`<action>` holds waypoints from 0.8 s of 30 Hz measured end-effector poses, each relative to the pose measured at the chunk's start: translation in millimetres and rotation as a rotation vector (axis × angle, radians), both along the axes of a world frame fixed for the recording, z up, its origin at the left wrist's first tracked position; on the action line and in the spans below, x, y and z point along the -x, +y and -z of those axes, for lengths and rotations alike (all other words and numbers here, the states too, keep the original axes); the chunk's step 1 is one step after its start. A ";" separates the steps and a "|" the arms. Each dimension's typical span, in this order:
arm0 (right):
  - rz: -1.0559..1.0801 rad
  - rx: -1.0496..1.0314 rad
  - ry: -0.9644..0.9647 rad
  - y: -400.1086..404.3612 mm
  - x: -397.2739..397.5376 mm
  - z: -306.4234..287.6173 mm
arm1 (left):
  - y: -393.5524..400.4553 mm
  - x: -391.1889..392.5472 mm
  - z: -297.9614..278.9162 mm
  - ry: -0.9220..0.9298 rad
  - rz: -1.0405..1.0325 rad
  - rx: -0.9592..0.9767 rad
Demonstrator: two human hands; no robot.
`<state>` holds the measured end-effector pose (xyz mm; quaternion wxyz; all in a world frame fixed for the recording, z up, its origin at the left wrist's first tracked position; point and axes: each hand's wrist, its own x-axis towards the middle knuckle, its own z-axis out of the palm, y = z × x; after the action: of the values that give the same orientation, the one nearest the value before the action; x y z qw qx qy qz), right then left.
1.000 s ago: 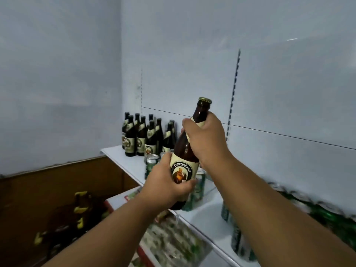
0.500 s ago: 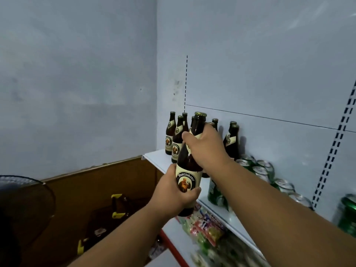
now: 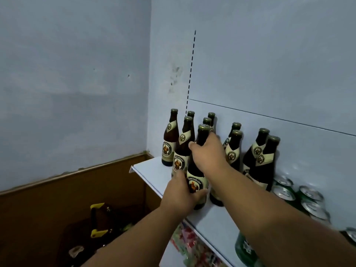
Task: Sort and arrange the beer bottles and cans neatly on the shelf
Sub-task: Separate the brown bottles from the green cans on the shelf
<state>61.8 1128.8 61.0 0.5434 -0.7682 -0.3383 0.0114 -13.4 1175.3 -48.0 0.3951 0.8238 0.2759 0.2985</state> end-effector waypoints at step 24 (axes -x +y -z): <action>0.611 -0.061 -0.366 62.3 -29.8 53.3 | 82.0 -61.5 34.6 0.030 0.436 -0.162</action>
<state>91.6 1191.0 7.7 0.4750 -0.8065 -0.1848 -0.2996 48.1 1257.3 -82.5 0.3787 0.8973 0.0724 0.2150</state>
